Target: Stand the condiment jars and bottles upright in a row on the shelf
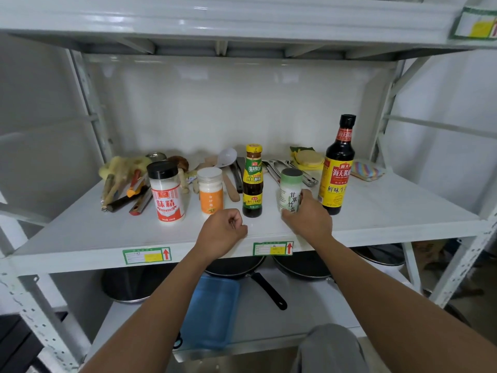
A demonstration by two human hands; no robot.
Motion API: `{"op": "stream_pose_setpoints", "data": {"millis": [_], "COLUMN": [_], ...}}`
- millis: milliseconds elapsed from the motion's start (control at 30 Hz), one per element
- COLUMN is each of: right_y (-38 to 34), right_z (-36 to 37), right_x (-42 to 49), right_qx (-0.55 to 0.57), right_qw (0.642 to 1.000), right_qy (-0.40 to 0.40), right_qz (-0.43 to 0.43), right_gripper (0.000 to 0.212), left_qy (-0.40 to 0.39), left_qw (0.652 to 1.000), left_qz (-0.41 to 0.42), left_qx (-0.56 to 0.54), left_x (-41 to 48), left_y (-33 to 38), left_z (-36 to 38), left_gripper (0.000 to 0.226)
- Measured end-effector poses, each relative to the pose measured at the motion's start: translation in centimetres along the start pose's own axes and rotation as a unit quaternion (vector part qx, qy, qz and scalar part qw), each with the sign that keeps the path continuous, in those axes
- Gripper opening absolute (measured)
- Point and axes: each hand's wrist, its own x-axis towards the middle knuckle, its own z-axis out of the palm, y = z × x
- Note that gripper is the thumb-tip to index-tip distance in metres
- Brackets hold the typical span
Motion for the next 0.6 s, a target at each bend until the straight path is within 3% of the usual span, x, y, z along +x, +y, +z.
{"op": "stream_pose_setpoints", "data": {"millis": [300,500,600], "right_y": [0.3,0.6,-0.1], "right_z": [-0.5,-1.0,-1.5], "right_x": [0.3,-0.1,-0.4], "right_qx": [-0.001,0.104,0.112], "right_qw": [1.000,0.989,0.991], "right_qy": [-0.021,-0.094,-0.067], "right_qz": [0.017,0.049,0.036], "right_gripper": [0.065,0.079,0.062], "left_qy": [0.001,0.049,0.073], "left_qw": [1.000,0.998,0.995], "left_qz": [-0.001,-0.039,-0.055], "left_qx": [-0.007,-0.011,-0.041], "left_x": [-0.3,-2.3,-3.6], "left_y": [0.2,0.5,1.3], "left_z": [-0.1,-0.6,-0.8], "left_gripper": [0.033,0.032,0.029]}}
